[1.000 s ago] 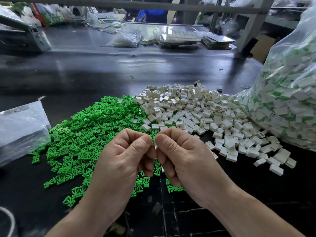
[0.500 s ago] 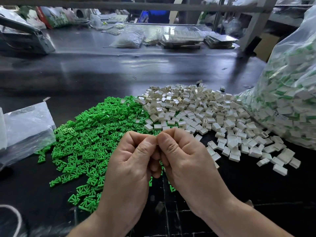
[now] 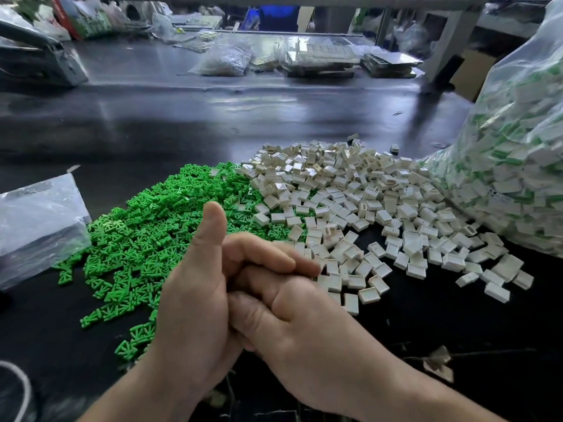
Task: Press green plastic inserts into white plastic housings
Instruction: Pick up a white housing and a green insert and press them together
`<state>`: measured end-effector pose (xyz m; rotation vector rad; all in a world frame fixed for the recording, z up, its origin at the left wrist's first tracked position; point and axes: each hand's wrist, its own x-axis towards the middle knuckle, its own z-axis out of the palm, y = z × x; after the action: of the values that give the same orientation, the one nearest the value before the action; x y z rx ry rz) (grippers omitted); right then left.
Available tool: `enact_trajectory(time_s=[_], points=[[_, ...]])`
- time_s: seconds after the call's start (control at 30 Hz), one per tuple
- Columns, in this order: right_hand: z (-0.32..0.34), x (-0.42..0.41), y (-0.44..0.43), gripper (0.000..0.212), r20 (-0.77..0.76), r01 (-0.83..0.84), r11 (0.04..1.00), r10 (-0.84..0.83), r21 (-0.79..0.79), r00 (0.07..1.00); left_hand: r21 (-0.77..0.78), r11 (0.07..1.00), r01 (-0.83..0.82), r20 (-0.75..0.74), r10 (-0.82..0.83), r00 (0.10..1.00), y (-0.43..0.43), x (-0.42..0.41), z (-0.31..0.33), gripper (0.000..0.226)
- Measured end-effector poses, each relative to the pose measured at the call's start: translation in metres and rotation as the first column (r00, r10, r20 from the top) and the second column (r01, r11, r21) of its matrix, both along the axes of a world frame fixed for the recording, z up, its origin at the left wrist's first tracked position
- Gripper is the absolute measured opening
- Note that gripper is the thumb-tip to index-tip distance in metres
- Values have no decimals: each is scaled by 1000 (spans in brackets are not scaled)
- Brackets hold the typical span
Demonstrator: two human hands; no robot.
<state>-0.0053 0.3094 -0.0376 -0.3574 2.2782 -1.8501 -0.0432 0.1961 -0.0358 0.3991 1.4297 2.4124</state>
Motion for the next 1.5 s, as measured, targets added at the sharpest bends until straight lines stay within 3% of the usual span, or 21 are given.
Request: enact_trajectory(time_s=[0.13,0.3,0.43,0.5,0.6,0.73,0.83,0.9,0.97,1.03,1.1,1.17,1.23,1.33,1.5], points=[[5,1,-1,18,-70,44,999,-42,19,997,40,990,-135,-13,135,991,5,4,6,68],[2,1,-3,17,-119,62,997,-57,39,991,27,983,-181,-24,181,983,7,6,7,69],[6,-3,2,25,68,7,985,4,-172,998,-80,982,-171,-5,171,985,5,-2,3,73],[10,-8,11,27,162,72,940,-18,-333,987,-176,967,-184,-131,163,978,-3,-6,3,59],[13,-16,28,21,258,178,863,-57,-473,965,-439,816,-377,-526,107,844,-15,-8,3,24],[13,-20,34,22,340,228,858,-67,-460,938,-484,724,-491,-653,75,754,-13,-6,2,11],[11,-21,35,20,389,227,857,-34,-463,921,-482,605,-634,-781,31,624,-9,-4,3,13],[11,-23,39,12,409,242,803,2,-544,912,-479,570,-668,-804,21,594,-9,-5,1,15],[13,-26,47,10,394,262,683,41,-682,918,-532,527,-663,-781,-2,624,-14,-9,-2,21],[14,-30,54,20,390,301,572,35,-763,920,-670,369,-644,-722,-123,681,-17,-17,-8,38],[14,-32,58,18,414,340,539,18,-770,910,-768,140,-624,-636,-273,722,-16,-23,-15,56],[12,-34,58,15,440,354,586,5,-729,898,-797,16,-603,-566,-365,739,-12,-26,-18,59],[9,-36,58,22,460,359,697,-47,-621,887,-792,-10,-610,-553,-411,725,-10,-28,-20,49],[8,-36,58,35,473,354,795,-97,-492,876,-755,13,-656,-604,-404,687,-9,-30,-21,27],[7,-38,64,21,488,380,778,-110,-501,866,-721,76,-689,-650,-418,634,-7,-30,-25,26]])
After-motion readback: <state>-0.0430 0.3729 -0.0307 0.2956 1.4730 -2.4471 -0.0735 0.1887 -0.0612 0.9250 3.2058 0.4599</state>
